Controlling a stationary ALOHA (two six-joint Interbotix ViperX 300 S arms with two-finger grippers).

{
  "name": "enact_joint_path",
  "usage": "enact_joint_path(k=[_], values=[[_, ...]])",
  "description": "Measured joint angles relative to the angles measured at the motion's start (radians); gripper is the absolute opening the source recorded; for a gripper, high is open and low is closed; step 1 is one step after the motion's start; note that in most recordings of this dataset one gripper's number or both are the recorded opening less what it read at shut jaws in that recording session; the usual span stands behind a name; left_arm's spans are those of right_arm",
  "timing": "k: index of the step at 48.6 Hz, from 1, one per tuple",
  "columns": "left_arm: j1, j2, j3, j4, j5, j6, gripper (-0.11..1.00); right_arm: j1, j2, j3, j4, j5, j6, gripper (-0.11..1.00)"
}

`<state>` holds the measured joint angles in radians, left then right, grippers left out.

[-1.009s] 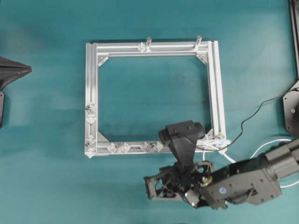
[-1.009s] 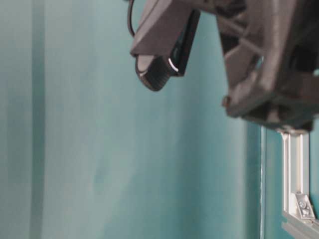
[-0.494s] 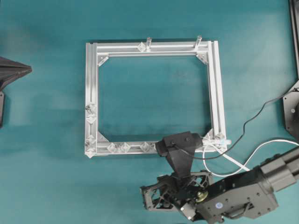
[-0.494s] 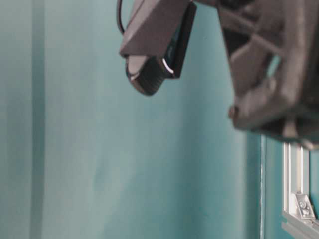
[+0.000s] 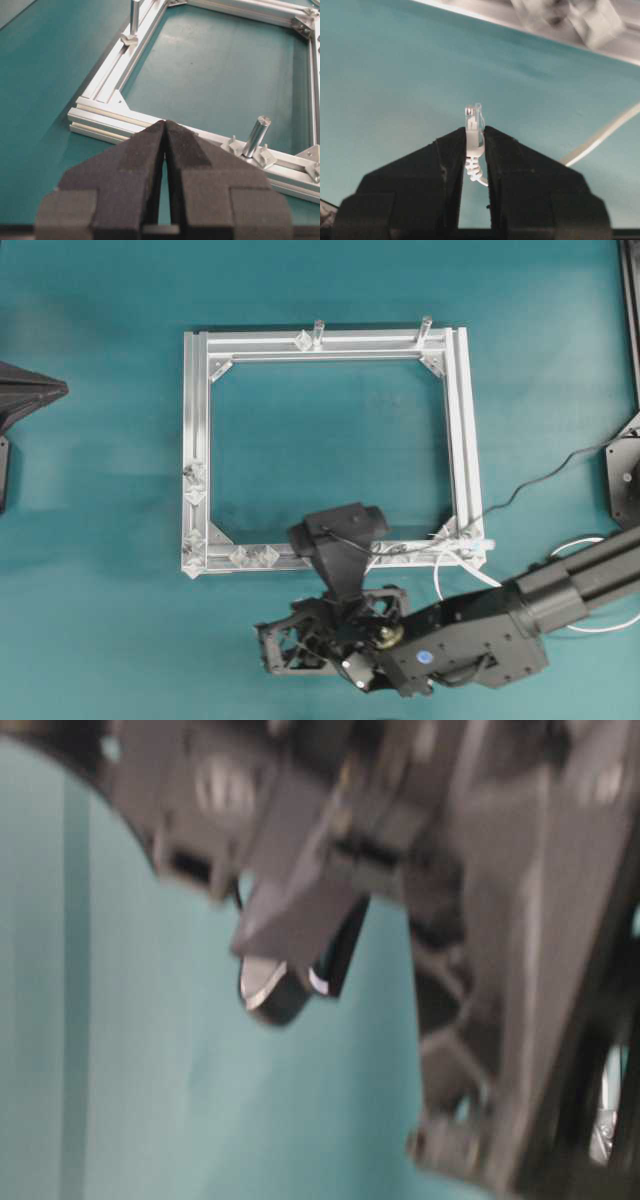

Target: Move the cable alternately left and right between 8 closely spaced pins so it hooks onto each one.

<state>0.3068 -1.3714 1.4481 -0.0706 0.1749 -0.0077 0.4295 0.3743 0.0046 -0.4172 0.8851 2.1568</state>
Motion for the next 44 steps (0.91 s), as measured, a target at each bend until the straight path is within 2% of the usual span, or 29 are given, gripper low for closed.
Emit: enact_joint_path(k=[11, 19, 31, 44], values=[[0.000, 0.000, 0.000, 0.000, 0.000, -0.002, 0.00, -0.009, 0.025, -0.043, 0.000, -0.002, -0.041, 0.14], [0.000, 0.000, 0.000, 0.000, 0.000, -0.002, 0.00, -0.031, 0.026, -0.043, 0.000, 0.005, -0.051, 0.14], [0.000, 0.000, -0.002, 0.000, 0.000, -0.002, 0.00, -0.087, 0.026, -0.043, 0.000, 0.057, -0.104, 0.14], [0.000, 0.000, -0.002, 0.000, 0.000, -0.002, 0.00, -0.109, 0.025, -0.031, 0.000, 0.066, -0.138, 0.14]])
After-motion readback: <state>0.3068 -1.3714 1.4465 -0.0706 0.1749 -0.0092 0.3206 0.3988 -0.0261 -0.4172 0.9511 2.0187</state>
